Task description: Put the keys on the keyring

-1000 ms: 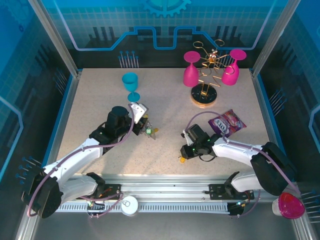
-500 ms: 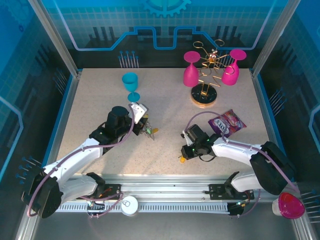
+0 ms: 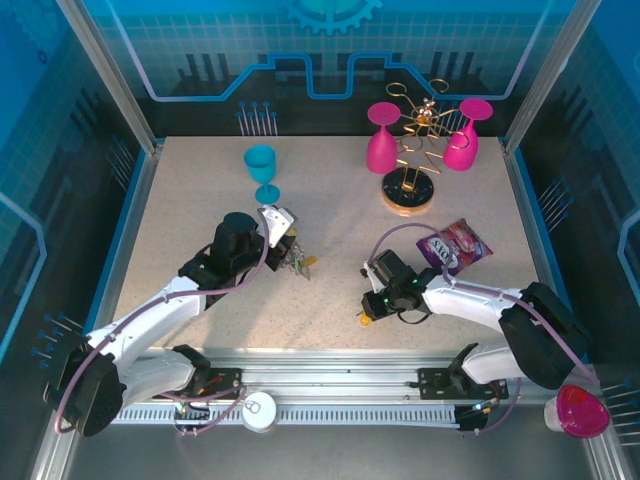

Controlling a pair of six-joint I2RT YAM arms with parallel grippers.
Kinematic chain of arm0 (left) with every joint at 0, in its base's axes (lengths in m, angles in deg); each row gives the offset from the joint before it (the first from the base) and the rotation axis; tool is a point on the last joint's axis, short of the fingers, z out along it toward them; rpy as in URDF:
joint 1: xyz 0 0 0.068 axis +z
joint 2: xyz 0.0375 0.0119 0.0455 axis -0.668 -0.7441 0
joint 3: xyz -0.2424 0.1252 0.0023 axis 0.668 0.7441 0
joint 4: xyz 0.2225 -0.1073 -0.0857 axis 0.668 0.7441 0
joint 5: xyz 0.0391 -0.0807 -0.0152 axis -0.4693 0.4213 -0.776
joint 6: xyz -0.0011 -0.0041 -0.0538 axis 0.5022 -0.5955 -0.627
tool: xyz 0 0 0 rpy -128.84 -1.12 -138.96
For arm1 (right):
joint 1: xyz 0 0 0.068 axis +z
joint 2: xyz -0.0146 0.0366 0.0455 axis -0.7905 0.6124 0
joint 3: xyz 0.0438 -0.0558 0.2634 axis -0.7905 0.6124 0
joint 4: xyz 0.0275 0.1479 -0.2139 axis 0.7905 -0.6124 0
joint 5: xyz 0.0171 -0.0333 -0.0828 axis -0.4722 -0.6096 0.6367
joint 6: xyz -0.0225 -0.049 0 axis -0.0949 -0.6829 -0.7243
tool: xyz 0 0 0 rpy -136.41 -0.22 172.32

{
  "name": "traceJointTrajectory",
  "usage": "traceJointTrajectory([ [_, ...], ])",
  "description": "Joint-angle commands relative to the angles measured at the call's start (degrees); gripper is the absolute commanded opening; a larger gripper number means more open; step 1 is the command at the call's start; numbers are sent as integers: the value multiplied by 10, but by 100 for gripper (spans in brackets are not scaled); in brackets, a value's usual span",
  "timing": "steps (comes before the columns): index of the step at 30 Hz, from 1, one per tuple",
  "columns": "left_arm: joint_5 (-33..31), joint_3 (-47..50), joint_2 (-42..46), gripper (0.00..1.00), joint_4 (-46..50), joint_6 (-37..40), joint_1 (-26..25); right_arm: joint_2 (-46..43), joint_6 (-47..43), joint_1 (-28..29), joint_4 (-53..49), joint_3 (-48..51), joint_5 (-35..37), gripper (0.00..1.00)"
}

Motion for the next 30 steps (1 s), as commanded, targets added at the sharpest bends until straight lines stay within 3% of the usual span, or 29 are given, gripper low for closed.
traceJointTrajectory([
  [1,18,3,3,0,-15,10,-5,5,-6,8,-20,-16,2,12],
  [9,18,2,5,0,-13,13,-5,-12,-20,10,-21,-17,8,0],
  [16,34,-5,20,0,1,29,-13,-135,-106,11,26,6,-1,0],
  [23,88,-5,42,0,36,116,-59,-240,-269,10,50,-1,-57,0],
  [30,203,-4,41,0,48,198,-71,-244,-392,15,-16,-61,-130,0],
])
